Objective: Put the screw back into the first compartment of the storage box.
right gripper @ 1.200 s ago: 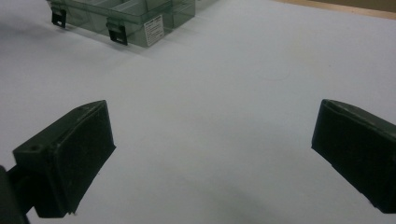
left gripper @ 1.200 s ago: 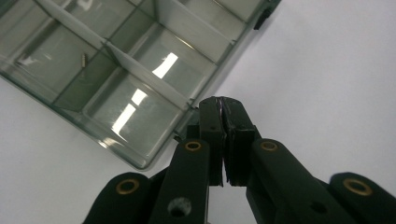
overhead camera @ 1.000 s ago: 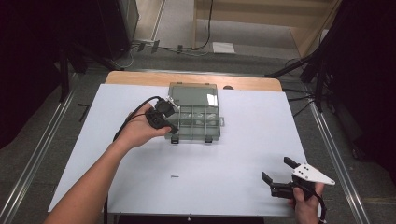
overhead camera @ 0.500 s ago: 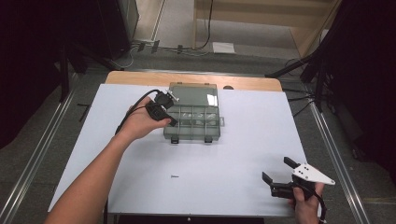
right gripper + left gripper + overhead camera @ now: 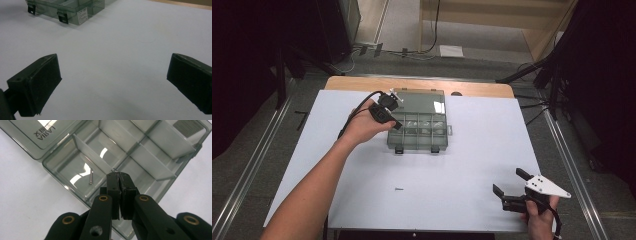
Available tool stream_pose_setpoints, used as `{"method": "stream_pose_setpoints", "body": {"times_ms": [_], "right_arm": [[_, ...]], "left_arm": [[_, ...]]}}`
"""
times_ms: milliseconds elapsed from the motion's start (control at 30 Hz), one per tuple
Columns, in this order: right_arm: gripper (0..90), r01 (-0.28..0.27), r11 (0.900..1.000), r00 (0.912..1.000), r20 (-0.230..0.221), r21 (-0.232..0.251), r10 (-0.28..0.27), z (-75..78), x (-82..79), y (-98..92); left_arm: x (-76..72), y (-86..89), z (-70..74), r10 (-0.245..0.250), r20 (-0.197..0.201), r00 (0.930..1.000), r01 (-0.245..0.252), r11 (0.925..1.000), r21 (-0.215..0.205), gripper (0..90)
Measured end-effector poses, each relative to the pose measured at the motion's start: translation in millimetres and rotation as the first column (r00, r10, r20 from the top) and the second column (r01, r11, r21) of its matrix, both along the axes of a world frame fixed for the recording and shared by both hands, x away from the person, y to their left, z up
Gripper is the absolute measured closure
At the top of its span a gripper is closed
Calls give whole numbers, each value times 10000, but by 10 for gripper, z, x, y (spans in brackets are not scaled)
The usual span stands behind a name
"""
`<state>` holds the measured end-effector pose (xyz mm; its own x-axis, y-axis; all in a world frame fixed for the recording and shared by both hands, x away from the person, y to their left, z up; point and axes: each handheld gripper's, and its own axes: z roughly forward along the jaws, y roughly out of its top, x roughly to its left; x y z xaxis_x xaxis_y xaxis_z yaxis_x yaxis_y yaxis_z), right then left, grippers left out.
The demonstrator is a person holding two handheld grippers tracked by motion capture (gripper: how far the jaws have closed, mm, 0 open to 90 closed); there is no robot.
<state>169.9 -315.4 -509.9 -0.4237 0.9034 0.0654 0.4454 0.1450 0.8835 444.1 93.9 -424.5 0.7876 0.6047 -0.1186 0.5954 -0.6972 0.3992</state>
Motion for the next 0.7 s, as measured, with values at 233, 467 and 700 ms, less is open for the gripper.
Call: {"method": "stream_pose_setpoints", "body": {"times_ms": [233,467,700], "right_arm": [[0,42,10000,10000,-16,44,-42,0,-1,-2],[0,-19,10000,10000,2,16,19,-2,5,-2],[0,8,10000,10000,-10,34,-8,-3,2,-8]], "left_arm": [[100,-6,14,315,78,9995,-315,9995,-84,880],[213,12,12,711,86,9974,-711,9975,-60,879],[244,28,-24,894,-181,9958,-896,9959,-99,753]]}}
